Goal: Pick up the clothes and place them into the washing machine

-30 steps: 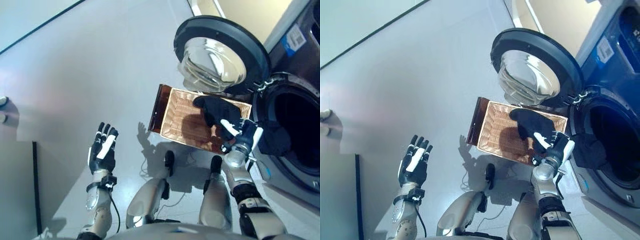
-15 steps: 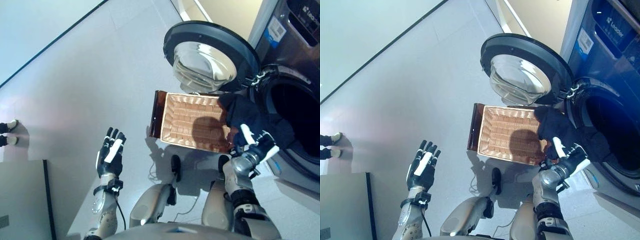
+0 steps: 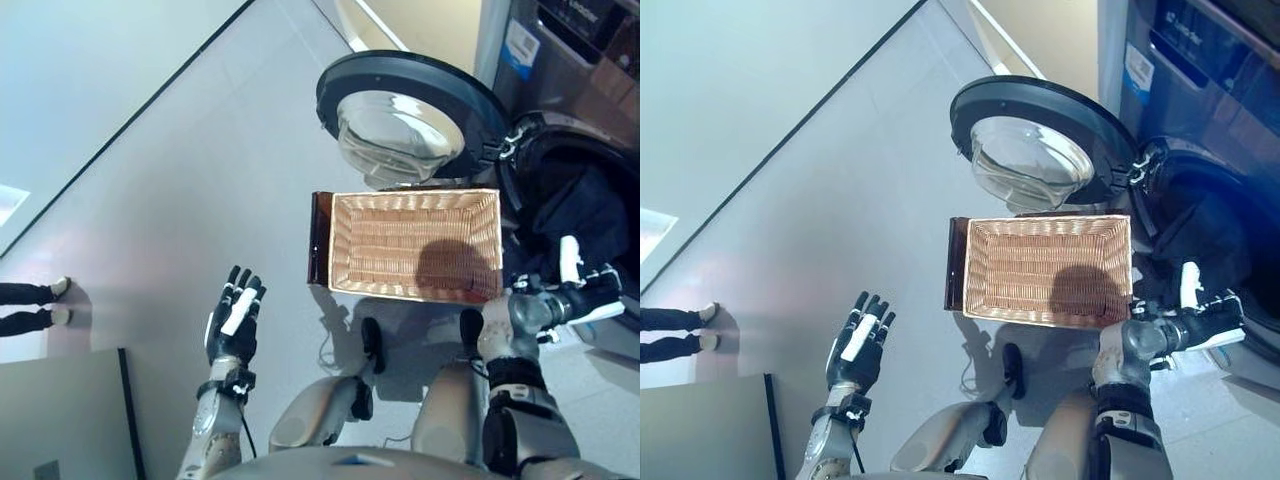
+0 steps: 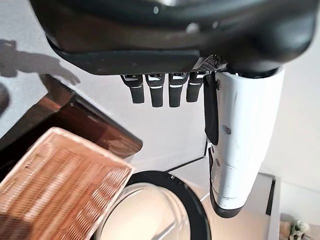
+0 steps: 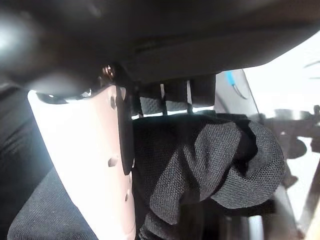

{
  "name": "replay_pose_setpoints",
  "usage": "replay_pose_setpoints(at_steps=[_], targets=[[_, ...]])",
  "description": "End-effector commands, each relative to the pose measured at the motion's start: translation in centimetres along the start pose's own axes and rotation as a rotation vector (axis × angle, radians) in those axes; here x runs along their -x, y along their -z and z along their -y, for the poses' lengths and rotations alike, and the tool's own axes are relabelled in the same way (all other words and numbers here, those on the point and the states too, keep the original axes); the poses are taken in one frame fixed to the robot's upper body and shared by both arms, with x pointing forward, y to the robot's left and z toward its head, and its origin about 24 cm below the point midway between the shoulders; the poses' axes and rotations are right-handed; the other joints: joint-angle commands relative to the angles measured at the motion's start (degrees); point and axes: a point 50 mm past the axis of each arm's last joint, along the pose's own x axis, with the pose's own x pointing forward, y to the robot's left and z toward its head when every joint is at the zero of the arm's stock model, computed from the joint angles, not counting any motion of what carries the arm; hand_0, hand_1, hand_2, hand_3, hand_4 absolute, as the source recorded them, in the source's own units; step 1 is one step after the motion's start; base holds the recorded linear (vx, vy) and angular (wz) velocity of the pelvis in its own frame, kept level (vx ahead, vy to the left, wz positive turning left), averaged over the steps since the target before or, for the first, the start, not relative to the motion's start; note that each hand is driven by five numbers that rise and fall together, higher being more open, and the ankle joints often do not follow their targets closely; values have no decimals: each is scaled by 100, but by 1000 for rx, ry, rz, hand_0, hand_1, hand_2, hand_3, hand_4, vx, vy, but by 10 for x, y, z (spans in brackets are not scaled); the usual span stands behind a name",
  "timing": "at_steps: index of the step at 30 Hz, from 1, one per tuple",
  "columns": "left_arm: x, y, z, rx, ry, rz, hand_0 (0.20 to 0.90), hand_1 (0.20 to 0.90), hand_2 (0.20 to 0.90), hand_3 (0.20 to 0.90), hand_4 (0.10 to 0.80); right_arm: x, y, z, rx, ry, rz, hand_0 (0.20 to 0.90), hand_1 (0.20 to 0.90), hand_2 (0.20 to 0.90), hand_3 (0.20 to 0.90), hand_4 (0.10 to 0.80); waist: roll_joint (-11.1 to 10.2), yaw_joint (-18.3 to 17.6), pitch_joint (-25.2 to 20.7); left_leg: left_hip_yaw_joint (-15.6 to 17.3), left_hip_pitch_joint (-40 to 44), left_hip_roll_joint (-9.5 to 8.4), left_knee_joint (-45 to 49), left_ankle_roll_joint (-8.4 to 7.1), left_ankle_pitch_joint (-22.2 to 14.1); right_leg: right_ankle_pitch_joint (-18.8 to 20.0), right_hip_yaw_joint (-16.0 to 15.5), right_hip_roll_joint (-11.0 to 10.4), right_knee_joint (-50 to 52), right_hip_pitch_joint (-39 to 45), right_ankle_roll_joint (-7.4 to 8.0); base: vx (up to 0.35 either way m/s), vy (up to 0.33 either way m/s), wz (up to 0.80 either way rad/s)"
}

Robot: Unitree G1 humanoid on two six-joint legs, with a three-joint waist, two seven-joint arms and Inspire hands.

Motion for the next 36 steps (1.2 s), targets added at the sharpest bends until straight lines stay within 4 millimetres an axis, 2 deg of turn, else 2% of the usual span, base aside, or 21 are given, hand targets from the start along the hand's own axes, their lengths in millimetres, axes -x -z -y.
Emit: replay_pose_setpoints(at_steps=[1,5,6,7,12,18,20,29,36], targets=[[-4,-21,9,-11,78,103,900,900,900,900,800,-11,-63,-38,-184,-70,219,200,200,200,200,300,15,-20,-65,-128,-170,-197,272,-305,-393,-471,65,-42,-92,219,-272,10,-44,-14],[-3,-18,13,-13,110,82,900,900,900,900,800,-23,-87,-54,-195,-86,250,200,200,200,200,300,88,-12,-40,-70,-172,-179,240,-337,-379,-496,118,-3,-39,141,-296,2,-28,-11],[-3,-18,14,-12,110,82,900,900,900,900,800,-23,-87,-54,-196,-87,251,200,200,200,200,300,91,-10,-37,-67,-173,-178,239,-337,-378,-497,122,-1,-35,136,-297,-18,-53,-2],[-3,-18,15,-16,122,75,900,900,900,900,800,-28,-100,-62,-197,-95,268,200,200,200,200,300,103,-6,2,-50,-180,-166,218,-358,-360,-511,148,20,14,79,-305,-20,-62,-3],[-4,-17,24,-13,171,66,900,900,900,900,800,-39,-131,-83,-129,-132,306,200,200,200,200,300,174,-11,200,37,-253,-117,151,-393,-293,-545,248,132,228,-204,-363,-23,-60,-6],[-5,-20,36,10,218,83,900,900,900,900,800,-45,-153,-96,-79,-157,336,200,200,200,200,300,217,-31,388,131,-347,-86,94,-411,-235,-580,340,207,431,-474,-402,-26,-39,-12],[-6,-24,45,13,260,99,900,900,900,900,800,-47,-175,-105,-40,-173,370,200,200,200,200,300,233,-29,566,186,-463,-47,86,-426,-192,-600,394,252,586,-714,-432,-38,-47,-11],[-11,-32,59,13,318,128,900,900,900,900,800,-40,-219,-126,-34,-227,438,200,200,200,200,300,280,32,823,266,-766,-15,7,-488,-22,-639,480,293,871,-1258,-470,-30,-24,-8],[-13,-37,68,11,352,146,900,900,900,900,800,-21,-263,-146,-77,-273,512,200,200,200,200,300,328,154,962,262,-1030,-36,-21,-514,26,-719,486,272,1115,-1688,-464,-31,-8,5]])
